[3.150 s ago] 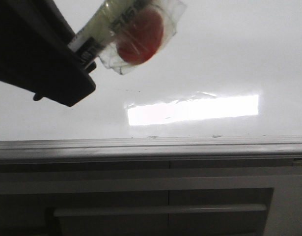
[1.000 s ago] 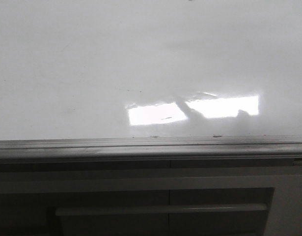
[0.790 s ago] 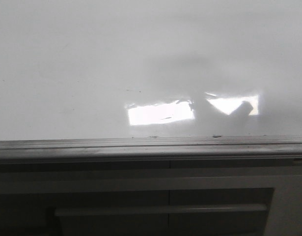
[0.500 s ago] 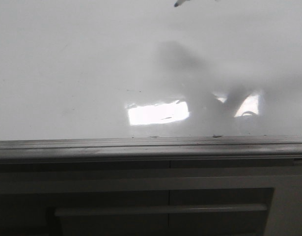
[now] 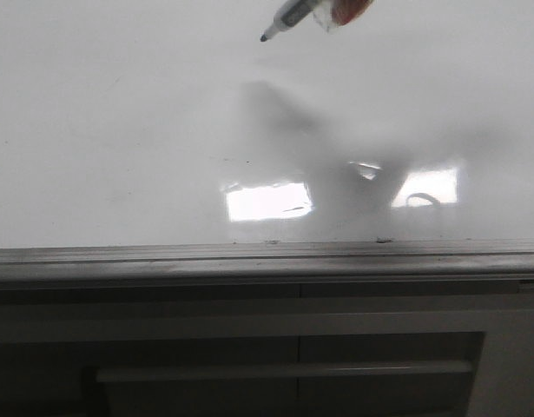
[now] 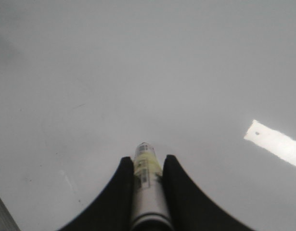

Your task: Write number 0 on whiteboard

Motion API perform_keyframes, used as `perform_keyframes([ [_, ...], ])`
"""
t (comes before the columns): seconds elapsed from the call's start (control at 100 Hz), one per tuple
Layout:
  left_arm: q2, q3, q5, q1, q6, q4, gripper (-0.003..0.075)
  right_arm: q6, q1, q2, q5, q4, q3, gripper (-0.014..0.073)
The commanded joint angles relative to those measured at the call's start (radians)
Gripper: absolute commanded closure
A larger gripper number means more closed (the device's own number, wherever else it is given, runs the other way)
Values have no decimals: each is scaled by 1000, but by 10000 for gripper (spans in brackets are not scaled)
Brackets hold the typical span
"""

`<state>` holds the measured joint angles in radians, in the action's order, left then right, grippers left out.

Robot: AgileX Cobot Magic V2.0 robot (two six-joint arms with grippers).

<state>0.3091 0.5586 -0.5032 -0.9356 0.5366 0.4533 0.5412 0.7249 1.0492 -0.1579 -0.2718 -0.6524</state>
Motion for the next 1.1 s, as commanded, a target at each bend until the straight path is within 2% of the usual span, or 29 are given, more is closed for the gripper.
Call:
perform_keyframes([
  [0.0,9,26,74,2,10,-1,732,1,-1,2,-94,5,-38,641],
  [0.28,9,26,74,2,10,-12,732,1,-1,73,-78,5,-38,641],
  [0.79,9,26,74,2,10,-36,732,1,-5,61,275,5,-38,641],
  [1.09,9,26,74,2,10,-40,732,1,-126,-32,390,5,-38,641],
])
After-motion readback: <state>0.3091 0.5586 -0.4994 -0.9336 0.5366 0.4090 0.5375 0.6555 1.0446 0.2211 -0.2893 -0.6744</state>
